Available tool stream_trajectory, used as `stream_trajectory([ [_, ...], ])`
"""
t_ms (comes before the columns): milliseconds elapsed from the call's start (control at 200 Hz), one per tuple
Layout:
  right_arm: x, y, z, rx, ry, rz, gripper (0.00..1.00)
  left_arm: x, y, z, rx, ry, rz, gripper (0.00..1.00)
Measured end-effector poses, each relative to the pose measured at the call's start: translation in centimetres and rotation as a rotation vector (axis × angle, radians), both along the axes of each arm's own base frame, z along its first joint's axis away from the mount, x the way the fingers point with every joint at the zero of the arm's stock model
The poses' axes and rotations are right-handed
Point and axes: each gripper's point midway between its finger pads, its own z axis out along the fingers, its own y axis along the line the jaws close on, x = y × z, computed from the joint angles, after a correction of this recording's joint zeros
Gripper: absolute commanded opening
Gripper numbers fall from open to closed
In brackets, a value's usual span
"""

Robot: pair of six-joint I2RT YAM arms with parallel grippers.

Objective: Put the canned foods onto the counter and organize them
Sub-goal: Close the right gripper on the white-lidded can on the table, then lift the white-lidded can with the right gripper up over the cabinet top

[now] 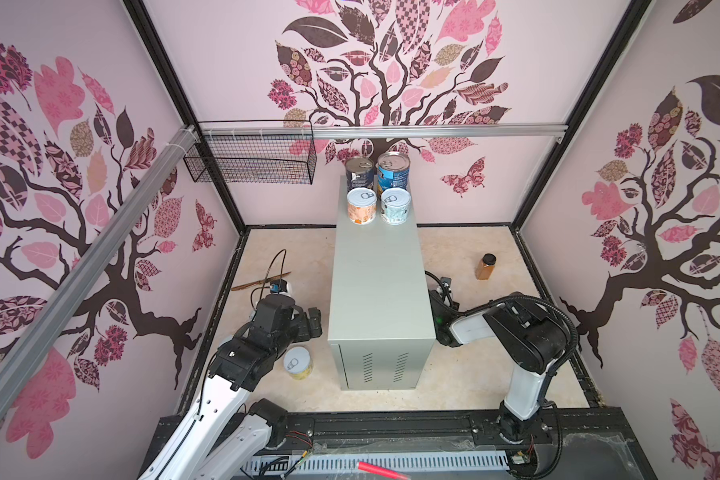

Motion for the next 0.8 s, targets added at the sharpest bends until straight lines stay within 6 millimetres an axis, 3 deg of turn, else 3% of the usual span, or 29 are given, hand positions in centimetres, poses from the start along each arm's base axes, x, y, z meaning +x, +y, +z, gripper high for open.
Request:
stream_trajectory([
  [165,-0.1,-0.1,0.0,-0.003,0.002,0.005,0.59,-0.1,0.0,0.2,-0.004,-0.008,0.000,0.98],
  [510,-1.3,-0.3,0.6,-0.005,0.044,0.036,0.54,-0.2,0.1,0.6,-0.011,-0.024,0.000,0.98],
  [800,-2.1,0.0,4.6,0.037,0.028,0.081,0.53,-0.4,-0.1,0.7,-0.021,-0.028,-0.012,0.98],
])
